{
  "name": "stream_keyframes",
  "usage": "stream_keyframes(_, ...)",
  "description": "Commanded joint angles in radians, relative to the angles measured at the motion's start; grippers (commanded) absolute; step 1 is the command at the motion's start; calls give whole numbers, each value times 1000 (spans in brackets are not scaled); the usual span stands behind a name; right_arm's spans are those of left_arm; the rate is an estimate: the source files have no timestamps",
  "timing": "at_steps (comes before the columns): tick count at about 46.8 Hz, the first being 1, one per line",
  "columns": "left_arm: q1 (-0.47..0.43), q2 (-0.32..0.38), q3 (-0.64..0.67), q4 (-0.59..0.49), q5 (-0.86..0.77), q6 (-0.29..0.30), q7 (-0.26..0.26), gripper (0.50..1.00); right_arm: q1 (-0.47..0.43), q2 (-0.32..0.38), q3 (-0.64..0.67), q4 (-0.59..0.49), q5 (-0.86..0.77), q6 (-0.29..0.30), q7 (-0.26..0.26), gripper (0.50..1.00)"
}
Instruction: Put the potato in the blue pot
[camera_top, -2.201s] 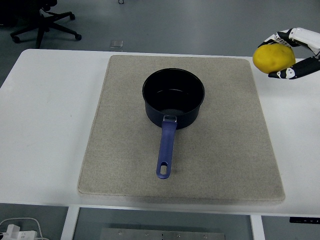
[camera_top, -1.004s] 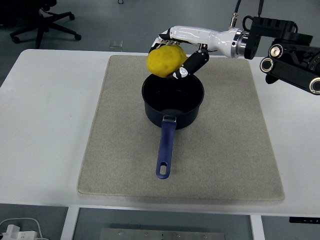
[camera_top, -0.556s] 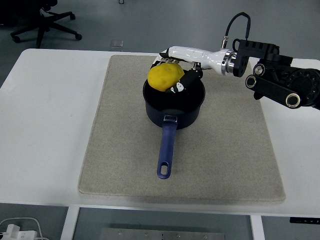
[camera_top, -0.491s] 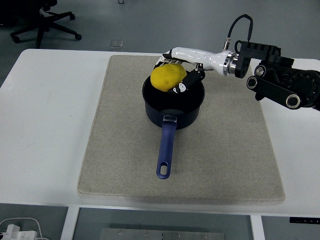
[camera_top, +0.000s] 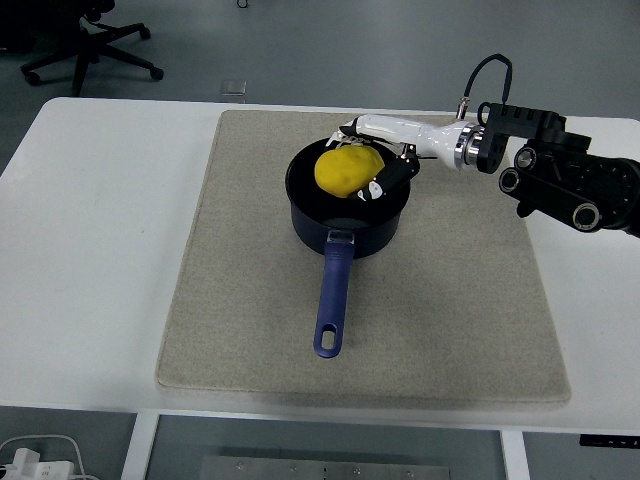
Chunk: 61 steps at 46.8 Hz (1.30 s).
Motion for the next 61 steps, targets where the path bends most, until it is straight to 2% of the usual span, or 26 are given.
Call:
stream_keyframes(1,0,0,0,0,0,0,0,994,4,-2,2,1,2,-1,0,930)
stream_keyframes(16,0,0,0,0,0,0,0,994,6,-6,7,1,2,-1,0,930)
stream_keyframes(32,0,0,0,0,0,0,0,994,12,-74,41,-1,31,-6,0,930)
stream_keyframes(43,0,0,0,0,0,0,0,994,4,-146,73,-7,276,-1,-3,930)
stream_keyframes(48,0,0,0,0,0,0,0,994,-5,-172,74,-28,403,-8,-20,930)
stream_keyframes(61,0,0,0,0,0,0,0,994,-102,-177,77,-139,741,-14,-60,930)
